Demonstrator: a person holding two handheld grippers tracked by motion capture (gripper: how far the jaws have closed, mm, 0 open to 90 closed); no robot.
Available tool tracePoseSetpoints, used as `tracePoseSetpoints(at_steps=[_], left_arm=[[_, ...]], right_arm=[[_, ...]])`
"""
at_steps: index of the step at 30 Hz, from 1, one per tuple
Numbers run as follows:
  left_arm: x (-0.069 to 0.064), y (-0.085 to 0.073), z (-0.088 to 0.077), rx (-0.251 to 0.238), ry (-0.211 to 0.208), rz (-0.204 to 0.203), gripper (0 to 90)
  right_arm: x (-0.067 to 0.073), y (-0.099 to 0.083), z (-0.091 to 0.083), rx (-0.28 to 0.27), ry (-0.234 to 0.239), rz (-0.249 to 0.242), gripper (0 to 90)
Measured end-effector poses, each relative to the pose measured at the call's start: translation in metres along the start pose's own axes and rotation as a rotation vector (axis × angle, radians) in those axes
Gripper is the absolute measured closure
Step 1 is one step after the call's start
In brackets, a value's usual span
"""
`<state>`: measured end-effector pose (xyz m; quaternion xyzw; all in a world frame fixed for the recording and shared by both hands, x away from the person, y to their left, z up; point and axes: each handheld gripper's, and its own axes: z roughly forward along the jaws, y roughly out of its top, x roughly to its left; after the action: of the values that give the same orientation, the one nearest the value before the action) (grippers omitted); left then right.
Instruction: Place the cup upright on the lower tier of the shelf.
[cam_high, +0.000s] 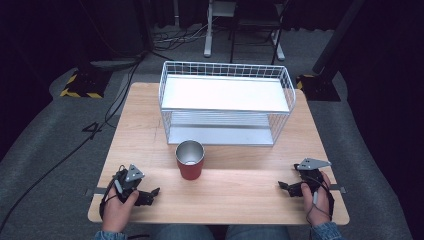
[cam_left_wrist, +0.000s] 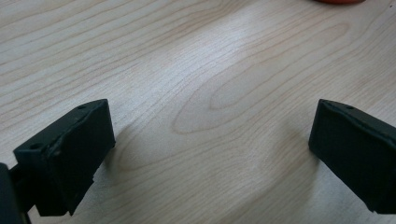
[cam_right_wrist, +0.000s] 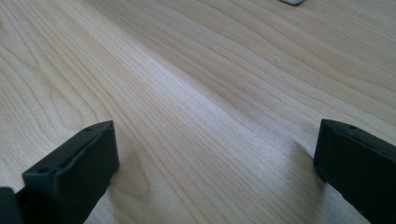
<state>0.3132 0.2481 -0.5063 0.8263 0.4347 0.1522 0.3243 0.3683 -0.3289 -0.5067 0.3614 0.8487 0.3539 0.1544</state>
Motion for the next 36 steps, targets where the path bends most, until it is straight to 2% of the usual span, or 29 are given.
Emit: tracePoseSetpoints(at_steps=[2,3,4,5,6,7,9,10,13,16,20,25,28,36], left_arm=[[-0.001,0.0,-0.001,-0.028,-0.015,-0.005,6.1],[-0.001,0.0,-0.001,-0.028,-0.015,-0.005,13.7],[-0.002,0.001,-0.002,-0.071,-0.039,-0.027,21.8],[-0.002,0.002,-0.002,-0.091,-0.051,-0.035,20.5],[-0.003,0.003,-0.003,-0.114,-0.057,-0.041,14.2],[-0.003,0.003,-0.003,-0.114,-0.057,-0.041,13.7],[-0.009,0.008,-0.005,-0.206,-0.077,-0.046,16.4],[-0.009,0.008,-0.005,-0.206,-0.077,-0.046,14.3],[-0.014,0.013,-0.008,-0.283,-0.099,-0.064,14.9],[-0.018,0.017,-0.009,-0.325,-0.114,-0.047,15.2],[-0.022,0.022,-0.007,-0.364,-0.138,-0.028,15.2],[-0.028,0.027,-0.006,-0.412,-0.131,-0.015,15.2],[-0.031,0.029,-0.005,-0.427,-0.153,-0.002,15.2],[-0.043,0.034,0.003,-0.434,-0.166,0.008,15.1]], right_arm=[[0.0,0.0,0.0,0.001,0.003,-0.004,0.3],[0.0,0.0,0.0,0.001,0.003,-0.004,0.3],[0.0,0.0,0.0,0.001,0.004,-0.004,0.3],[0.0,0.0,0.0,0.0,0.004,-0.005,0.3],[0.0,0.0,0.0,0.0,0.005,-0.005,0.3],[0.0,0.0,0.0,0.0,0.005,-0.005,0.3],[0.0,0.0,0.0,0.0,0.007,-0.008,0.4],[0.0,0.0,0.0,0.0,0.007,-0.008,0.3],[0.0,0.0,0.0,0.0,0.007,-0.008,0.3],[0.0,0.0,0.0,-0.001,0.006,-0.008,0.4],[0.0,-0.001,-0.001,0.001,0.008,-0.009,0.4],[0.0,-0.001,-0.001,0.001,0.008,-0.011,0.3],[0.0,-0.001,-0.001,0.0,0.009,-0.01,0.4],[0.0,-0.001,-0.001,0.001,0.008,-0.011,0.3]])
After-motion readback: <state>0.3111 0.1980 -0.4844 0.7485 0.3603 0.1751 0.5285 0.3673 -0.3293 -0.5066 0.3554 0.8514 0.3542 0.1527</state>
